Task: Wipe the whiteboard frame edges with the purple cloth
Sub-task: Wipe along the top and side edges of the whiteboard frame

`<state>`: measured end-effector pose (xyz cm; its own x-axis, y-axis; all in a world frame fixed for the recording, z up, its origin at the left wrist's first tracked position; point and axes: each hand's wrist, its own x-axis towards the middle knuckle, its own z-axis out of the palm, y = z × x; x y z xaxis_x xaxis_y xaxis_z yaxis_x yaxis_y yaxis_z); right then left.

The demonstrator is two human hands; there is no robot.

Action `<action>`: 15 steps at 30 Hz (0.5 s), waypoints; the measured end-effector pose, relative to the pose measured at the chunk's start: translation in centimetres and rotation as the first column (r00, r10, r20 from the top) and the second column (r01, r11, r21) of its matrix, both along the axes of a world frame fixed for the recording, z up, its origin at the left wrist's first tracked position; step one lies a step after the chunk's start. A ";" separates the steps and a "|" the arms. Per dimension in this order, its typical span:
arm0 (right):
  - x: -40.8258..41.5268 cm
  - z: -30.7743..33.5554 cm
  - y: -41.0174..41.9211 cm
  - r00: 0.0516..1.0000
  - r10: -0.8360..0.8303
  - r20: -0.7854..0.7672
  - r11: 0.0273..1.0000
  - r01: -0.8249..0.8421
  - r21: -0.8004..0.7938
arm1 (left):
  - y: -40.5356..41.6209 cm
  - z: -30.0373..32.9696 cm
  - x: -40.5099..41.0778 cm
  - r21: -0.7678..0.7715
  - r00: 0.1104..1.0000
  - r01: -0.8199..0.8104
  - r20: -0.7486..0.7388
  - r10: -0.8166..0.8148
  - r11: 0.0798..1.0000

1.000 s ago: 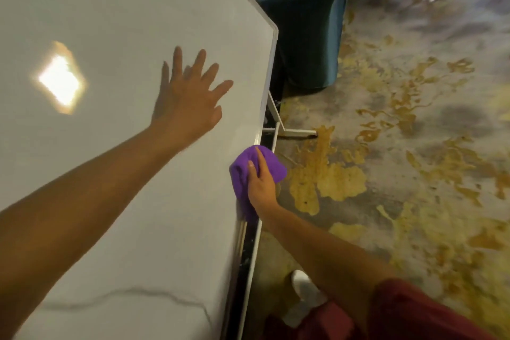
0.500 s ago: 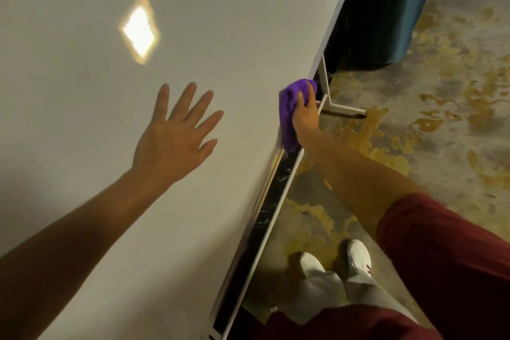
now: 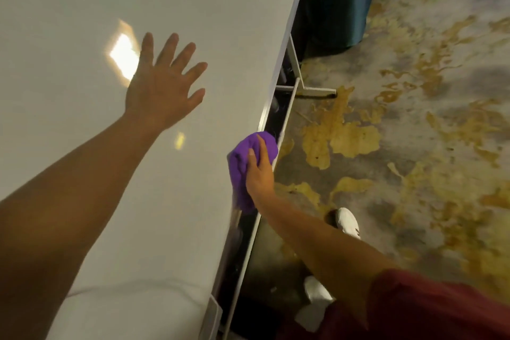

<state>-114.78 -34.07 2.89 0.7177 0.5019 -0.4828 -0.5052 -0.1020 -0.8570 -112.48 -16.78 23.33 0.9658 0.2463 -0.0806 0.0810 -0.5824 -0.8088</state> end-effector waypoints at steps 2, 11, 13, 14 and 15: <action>-4.3 -0.2 -1.6 1.000 0.006 -0.013 1.000 -0.006 -0.030 | -0.5 0.1 -0.4 0.008 1.000 0.003 0.012 -0.003 1.000; -10.0 0.2 -5.0 1.000 -0.012 -0.013 0.999 0.011 -0.042 | -5.7 -0.8 -4.0 -0.172 0.991 -0.018 0.130 0.040 0.985; -9.5 0.3 -5.2 1.000 0.004 -0.009 0.999 -0.005 -0.053 | -8.1 -2.0 -8.2 -0.264 0.990 0.019 0.141 0.019 0.964; -9.2 0.5 -5.3 1.000 0.015 0.000 0.998 -0.015 -0.058 | -9.1 -2.7 -11.1 -0.271 0.990 0.032 0.143 0.008 0.962; -9.1 0.6 -5.1 1.000 0.009 -0.001 0.999 -0.009 -0.050 | -9.8 -3.3 -14.0 -0.270 0.992 0.037 0.127 -0.002 0.962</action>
<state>-123.88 -39.22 3.46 0.7128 0.4834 -0.5081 -0.5047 -0.1495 -0.8503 -126.52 -26.60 20.03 0.9768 0.2130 -0.0210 0.1573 -0.7811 -0.6043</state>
